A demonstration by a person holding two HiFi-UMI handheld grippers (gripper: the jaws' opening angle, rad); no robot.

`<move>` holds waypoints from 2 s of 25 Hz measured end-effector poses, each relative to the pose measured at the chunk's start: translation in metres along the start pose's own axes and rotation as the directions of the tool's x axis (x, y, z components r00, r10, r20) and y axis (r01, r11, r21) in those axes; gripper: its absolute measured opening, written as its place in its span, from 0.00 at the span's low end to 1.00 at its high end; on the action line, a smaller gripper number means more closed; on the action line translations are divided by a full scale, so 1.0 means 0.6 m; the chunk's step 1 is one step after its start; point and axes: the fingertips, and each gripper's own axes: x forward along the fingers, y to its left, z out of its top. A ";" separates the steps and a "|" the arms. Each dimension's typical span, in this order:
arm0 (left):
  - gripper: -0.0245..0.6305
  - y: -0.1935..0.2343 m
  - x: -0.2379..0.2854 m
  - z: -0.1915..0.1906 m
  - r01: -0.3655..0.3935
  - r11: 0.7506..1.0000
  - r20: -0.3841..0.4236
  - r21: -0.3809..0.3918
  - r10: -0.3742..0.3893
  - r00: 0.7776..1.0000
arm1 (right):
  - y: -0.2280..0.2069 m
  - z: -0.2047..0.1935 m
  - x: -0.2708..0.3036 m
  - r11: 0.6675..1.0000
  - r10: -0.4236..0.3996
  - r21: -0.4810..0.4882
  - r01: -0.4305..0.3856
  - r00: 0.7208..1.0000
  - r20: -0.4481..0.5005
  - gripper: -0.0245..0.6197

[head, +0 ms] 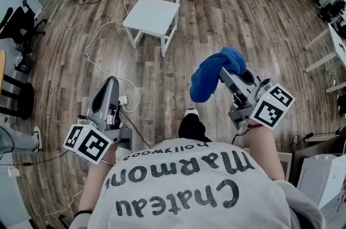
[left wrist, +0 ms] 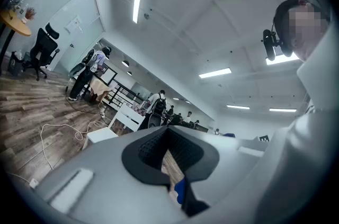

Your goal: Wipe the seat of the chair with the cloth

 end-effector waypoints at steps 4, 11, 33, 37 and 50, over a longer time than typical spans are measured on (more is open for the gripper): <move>0.05 0.014 0.010 0.003 -0.007 0.999 0.001 -0.032 0.007 1.000 | -0.010 -0.002 0.014 1.000 -0.005 -0.004 0.005 1.000 -0.017 0.15; 0.05 0.037 0.025 0.008 -0.022 0.999 -0.003 -0.032 0.022 1.000 | -0.025 -0.007 0.042 1.000 -0.004 -0.008 0.004 0.999 -0.041 0.15; 0.05 0.099 0.261 0.018 -0.227 0.974 0.127 -0.026 0.228 0.965 | -0.312 0.109 0.182 0.994 0.111 0.001 -0.111 0.993 -0.044 0.15; 0.05 0.095 0.326 0.017 -0.238 0.971 0.157 -0.032 0.240 0.958 | -0.373 0.133 0.208 0.990 0.140 0.007 -0.140 0.989 -0.052 0.16; 0.05 0.150 0.362 0.016 -0.359 0.931 0.154 -0.069 0.366 0.918 | -0.425 0.120 0.332 0.960 0.273 0.085 -0.267 0.960 -0.068 0.16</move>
